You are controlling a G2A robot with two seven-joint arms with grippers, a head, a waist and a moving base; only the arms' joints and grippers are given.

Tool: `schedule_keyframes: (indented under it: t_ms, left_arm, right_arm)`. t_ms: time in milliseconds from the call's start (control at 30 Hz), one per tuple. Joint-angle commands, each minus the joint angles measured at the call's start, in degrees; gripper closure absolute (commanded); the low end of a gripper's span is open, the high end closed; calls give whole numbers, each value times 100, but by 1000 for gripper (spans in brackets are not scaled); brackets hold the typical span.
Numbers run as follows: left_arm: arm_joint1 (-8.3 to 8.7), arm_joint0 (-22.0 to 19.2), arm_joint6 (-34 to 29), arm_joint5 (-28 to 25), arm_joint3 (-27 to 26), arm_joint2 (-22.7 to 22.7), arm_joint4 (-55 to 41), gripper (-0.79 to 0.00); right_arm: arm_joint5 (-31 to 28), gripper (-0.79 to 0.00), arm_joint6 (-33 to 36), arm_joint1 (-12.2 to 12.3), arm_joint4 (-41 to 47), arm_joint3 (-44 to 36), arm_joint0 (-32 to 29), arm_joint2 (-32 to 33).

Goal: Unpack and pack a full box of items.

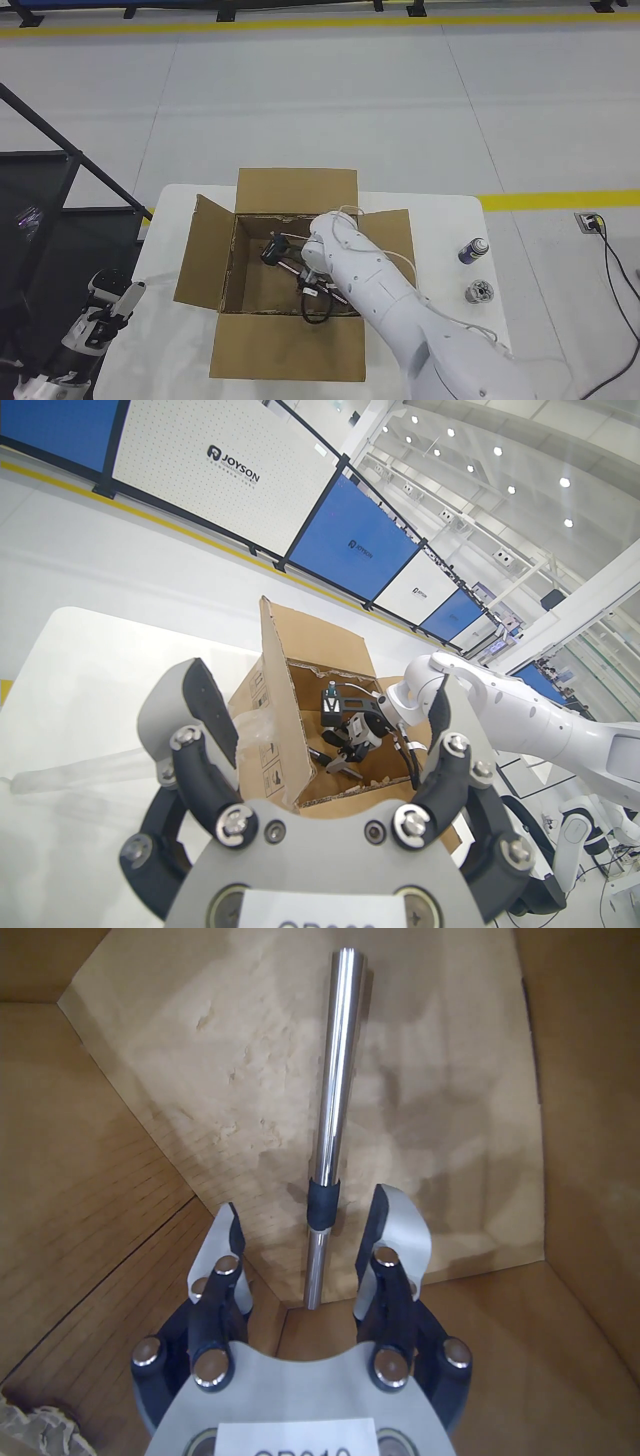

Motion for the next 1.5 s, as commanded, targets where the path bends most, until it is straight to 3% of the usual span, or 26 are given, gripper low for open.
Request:
schedule_keyframes:
  t_ms: [0,267,400,700,933,1167,1467]
  left_arm:
    - [0,0,0,0,0,0,0,-785]
    - [0,0,0,0,0,0,0,-785]
    - [0,0,0,0,0,0,0,-785]
    - [0,0,0,0,0,0,0,-785]
    - [0,0,0,0,0,0,0,-785]
    - [0,0,0,0,0,0,0,-785]
    - [0,0,0,0,0,0,0,-785]
  right_arm:
    - [-16,-576,-61,-6,-2,-30,65,23]
    - [-277,-610,-138,-1,-30,-281,310,116]
    - [-481,-779,-79,51,-26,-391,400,178]
    - [-1016,-785,-133,391,-21,-1051,576,435]
    - [-856,-785,142,988,-252,-2805,317,864]
    - [-44,-785,1419,1891,-815,-6038,-897,2001]
    - [-44,-785,1419,1891,-815,-6038,-897,2001]
